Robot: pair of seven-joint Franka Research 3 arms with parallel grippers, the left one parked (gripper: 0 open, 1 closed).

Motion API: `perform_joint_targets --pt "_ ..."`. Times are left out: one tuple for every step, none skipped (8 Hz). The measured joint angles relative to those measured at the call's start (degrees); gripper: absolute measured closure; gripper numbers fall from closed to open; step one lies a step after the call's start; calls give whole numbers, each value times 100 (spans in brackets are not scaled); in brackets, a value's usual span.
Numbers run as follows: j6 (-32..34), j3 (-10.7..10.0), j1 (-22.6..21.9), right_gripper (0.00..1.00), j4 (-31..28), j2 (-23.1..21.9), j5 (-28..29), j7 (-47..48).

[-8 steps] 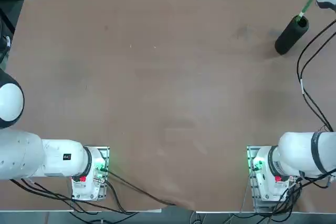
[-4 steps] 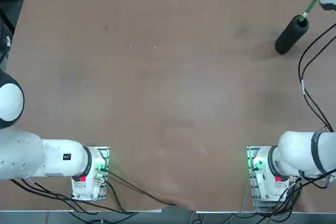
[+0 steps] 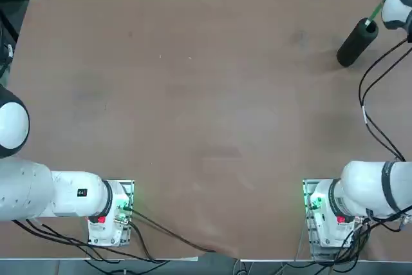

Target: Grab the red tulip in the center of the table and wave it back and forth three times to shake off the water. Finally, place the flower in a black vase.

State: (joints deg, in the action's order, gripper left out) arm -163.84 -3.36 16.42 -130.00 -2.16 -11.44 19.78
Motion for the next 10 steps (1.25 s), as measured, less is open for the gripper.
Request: perform_joint_targets --pt "-68 0 6 88 -62 17 0 2" --pt "-79 0 7 88 -73 17 0 4" --pt "-80 0 8 88 -83 16 0 6" --pt "-80 0 9 88 -138 16 0 7" --pt "-102 0 9 88 -234 18 0 8" --pt "-139 0 9 88 -308 18 0 8" --pt "-153 0 10 87 -346 18 0 8" --pt "-160 0 10 74 -350 18 0 8" --pt "-179 0 10 57 -349 8 0 8" --pt "-201 0 10 39 -346 -18 0 8"
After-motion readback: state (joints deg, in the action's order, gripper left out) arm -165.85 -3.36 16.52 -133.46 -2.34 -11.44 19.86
